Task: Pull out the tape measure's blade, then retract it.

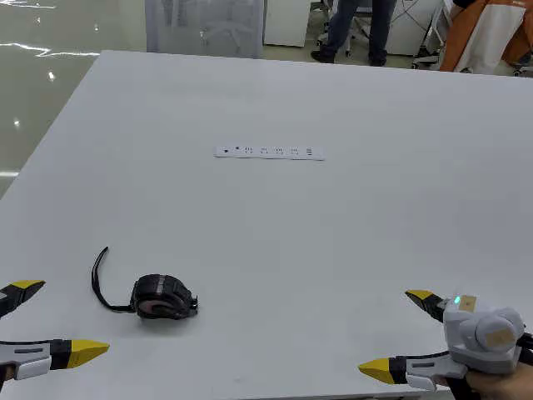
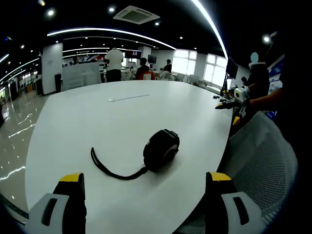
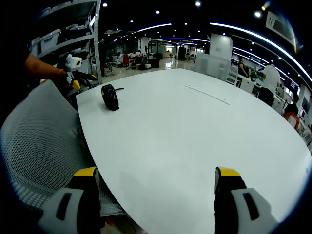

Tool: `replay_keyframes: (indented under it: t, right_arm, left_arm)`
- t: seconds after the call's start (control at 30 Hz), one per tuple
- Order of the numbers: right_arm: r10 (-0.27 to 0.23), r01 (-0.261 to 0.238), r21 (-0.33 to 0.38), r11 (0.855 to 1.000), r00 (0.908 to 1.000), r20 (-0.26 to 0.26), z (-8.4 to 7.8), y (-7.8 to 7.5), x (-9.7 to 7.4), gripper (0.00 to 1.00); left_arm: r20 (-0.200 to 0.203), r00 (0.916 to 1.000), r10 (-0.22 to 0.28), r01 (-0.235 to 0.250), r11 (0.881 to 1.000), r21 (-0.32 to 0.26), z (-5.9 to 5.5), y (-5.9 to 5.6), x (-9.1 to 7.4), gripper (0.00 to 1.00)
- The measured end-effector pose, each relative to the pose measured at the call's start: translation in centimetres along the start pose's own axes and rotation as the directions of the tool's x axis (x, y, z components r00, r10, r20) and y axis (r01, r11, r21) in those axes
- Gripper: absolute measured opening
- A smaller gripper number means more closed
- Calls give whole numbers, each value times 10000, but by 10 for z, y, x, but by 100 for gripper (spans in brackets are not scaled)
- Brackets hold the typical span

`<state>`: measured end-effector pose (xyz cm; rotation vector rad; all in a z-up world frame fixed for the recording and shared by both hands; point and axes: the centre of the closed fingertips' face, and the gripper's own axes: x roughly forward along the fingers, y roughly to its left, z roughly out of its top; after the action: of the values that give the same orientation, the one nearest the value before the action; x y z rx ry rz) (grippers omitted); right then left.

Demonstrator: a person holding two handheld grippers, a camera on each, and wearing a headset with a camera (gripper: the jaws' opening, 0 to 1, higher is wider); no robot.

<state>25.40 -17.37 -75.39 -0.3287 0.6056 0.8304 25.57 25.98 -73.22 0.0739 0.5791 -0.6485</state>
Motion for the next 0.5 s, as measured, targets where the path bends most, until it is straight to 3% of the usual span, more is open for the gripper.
replay_keyframes:
  t: [0.13, 0.5]
  right_arm:
    - [-34, 33, 61, 10000, 10000, 86, 1, -1, -1, 100]
    - [-106, 106, 130, 9999, 9999, 3, -8, -1, -11, 100]
  left_arm:
    - [-87, 9998, -167, 167, 9998, 76, -5, -4, 0, 100]
    - [214, 9994, -265, 261, 9996, 146, 4, -6, 2, 100]
